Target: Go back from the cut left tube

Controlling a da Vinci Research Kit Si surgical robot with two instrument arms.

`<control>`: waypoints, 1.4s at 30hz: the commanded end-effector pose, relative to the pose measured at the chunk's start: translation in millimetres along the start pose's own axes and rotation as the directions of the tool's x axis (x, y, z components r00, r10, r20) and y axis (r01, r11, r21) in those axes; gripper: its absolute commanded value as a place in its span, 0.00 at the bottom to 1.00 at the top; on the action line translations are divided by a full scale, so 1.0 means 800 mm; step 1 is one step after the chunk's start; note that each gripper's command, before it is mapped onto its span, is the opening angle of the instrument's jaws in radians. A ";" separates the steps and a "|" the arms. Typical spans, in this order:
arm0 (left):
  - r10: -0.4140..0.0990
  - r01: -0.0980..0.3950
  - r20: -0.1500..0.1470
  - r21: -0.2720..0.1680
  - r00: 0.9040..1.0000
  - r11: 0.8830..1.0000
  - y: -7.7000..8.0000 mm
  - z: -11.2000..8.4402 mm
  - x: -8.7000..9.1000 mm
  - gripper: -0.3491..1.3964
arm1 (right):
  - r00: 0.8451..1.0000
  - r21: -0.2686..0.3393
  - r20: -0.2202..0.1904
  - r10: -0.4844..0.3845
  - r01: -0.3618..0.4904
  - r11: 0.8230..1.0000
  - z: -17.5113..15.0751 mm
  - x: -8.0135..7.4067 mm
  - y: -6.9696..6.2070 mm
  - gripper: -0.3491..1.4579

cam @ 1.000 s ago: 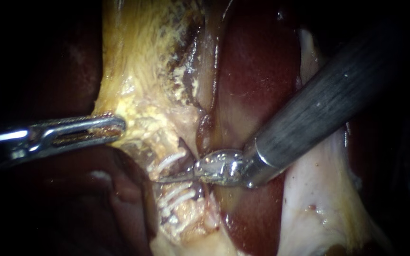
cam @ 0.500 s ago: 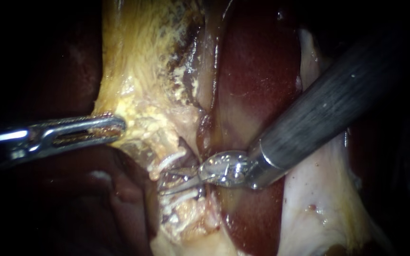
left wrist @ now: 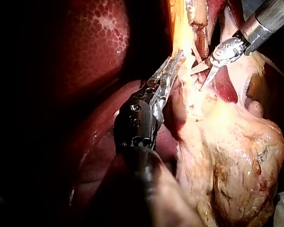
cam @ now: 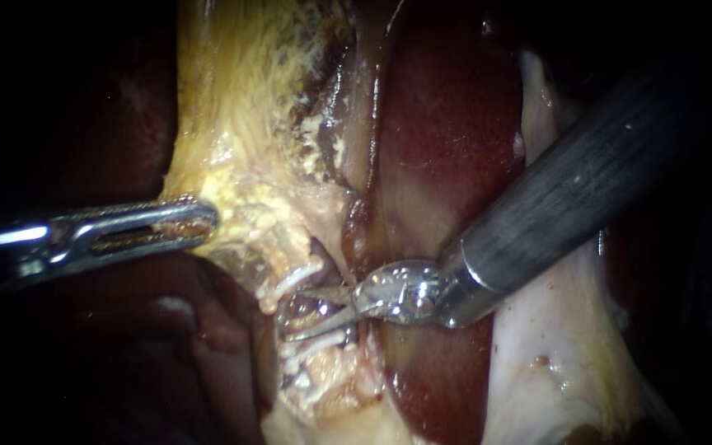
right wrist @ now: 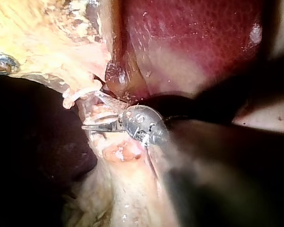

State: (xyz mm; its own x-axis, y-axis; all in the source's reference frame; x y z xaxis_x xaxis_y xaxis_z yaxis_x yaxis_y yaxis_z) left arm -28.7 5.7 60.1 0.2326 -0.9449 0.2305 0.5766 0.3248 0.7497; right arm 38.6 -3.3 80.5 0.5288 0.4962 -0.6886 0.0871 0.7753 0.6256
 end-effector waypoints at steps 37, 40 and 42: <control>0.010 -0.010 0.026 0.012 1.000 1.000 0.0031 0.0029 0.0000 0.00 | 0.918 -0.220 -0.013 -0.396 0.384 0.897 -0.0215 0.0062 0.0005 0.98; 0.004 -0.005 0.031 0.009 1.000 1.000 0.0048 0.0051 0.0006 0.00 | 0.916 -0.222 -0.011 -0.402 0.390 0.894 -0.0210 0.0060 0.0006 0.98; 0.006 -0.006 0.036 0.008 0.999 1.000 0.0055 0.0062 0.0007 0.00 | 0.926 -0.223 -0.017 -0.376 0.363 0.905 -0.0206 0.0059 0.0006 0.98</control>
State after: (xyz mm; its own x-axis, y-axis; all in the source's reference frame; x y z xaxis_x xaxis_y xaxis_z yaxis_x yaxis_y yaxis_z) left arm -30.2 6.5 67.0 0.2089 -0.9437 0.2564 0.5704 0.3305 0.7519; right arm 27.3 5.8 71.6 0.4448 0.1815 -0.8771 0.0755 0.9682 0.2387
